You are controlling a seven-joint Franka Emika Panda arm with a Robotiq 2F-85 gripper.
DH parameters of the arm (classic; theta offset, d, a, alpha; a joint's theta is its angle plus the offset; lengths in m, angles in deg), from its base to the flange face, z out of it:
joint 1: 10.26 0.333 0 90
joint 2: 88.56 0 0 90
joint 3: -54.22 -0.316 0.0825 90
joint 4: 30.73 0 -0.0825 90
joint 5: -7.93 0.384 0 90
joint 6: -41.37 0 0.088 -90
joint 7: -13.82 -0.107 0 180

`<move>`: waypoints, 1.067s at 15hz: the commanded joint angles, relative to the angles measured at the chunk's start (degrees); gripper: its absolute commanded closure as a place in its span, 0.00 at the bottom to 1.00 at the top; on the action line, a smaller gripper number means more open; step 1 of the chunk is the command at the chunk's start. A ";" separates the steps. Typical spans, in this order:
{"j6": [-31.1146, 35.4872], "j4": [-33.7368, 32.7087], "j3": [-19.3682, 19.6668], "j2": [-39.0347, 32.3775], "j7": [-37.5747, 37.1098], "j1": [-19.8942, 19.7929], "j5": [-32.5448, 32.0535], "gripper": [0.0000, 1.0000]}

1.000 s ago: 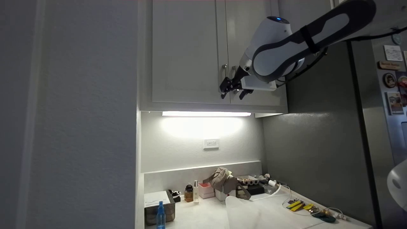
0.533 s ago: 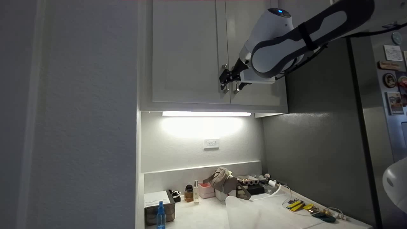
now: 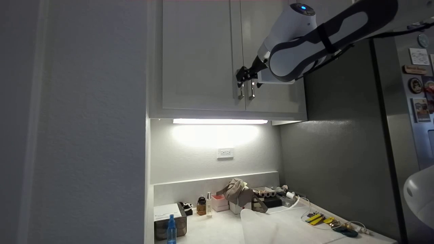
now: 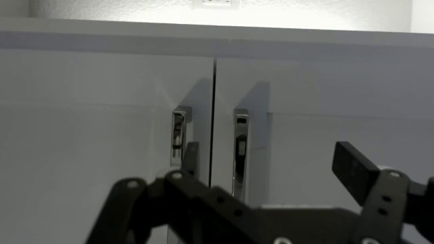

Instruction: Open the left and right cabinet doors, then close the right and left cabinet doors

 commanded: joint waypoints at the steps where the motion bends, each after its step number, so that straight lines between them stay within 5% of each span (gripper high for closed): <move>1: 2.73 -1.12 -1.47 -0.10 0.06 -3.01 -0.52 0.00; 16: 12.89 -4.32 -10.47 -5.58 0.42 -16.07 -0.18 0.00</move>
